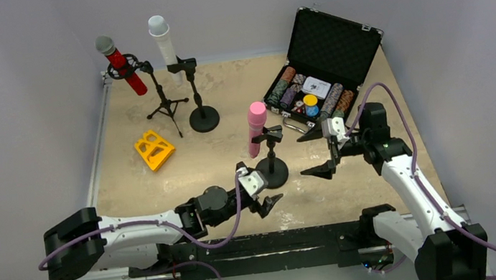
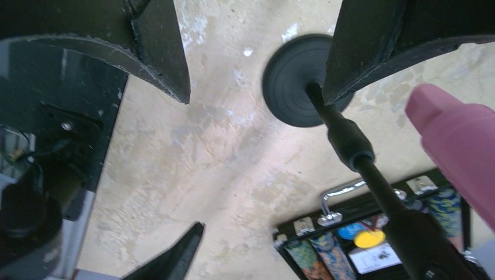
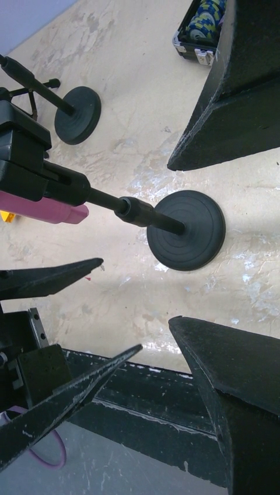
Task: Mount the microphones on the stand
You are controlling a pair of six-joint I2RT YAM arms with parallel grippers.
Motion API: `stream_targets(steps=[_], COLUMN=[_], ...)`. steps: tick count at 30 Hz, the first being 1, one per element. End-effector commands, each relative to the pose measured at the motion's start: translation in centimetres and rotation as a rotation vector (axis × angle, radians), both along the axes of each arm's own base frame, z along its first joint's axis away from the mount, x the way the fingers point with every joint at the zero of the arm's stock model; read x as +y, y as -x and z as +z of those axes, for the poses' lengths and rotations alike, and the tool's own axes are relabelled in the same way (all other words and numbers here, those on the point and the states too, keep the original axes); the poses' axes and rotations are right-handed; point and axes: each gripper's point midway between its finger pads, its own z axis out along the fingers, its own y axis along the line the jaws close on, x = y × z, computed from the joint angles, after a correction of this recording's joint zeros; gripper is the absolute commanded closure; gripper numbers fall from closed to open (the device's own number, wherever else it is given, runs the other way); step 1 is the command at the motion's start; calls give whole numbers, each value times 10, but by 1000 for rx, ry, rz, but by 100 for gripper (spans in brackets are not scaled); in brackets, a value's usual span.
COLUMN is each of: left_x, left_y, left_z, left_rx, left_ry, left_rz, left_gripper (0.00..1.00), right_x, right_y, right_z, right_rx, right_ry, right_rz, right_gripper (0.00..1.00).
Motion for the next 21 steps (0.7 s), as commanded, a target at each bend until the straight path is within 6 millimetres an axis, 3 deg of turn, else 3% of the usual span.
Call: stream_targets(steps=[1, 9, 14, 16, 19, 21], left_x=[-12, -24, -35, -33, -30, -29], left_y=[-27, -56, -74, -83, -94, -99], left_z=[59, 67, 64, 59, 52, 49], left_rx=[-117, -149, -129, -118, -112, -116], left_ry=[175, 203, 168, 156, 138, 120], left_rz=[125, 265, 360, 426, 502, 545], left_gripper=[17, 30, 39, 42, 54, 55], right_x=[0, 0, 0, 0, 0, 0], right_y=[-1, -1, 0, 1, 1, 1], right_z=[7, 8, 9, 9, 10, 9], right_rx=[-39, -45, -45, -46, -47, -48], right_ry=[-13, -12, -14, -14, -16, -16], right_rz=[8, 7, 10, 10, 12, 14], right_gripper=[1, 1, 1, 1, 1, 1])
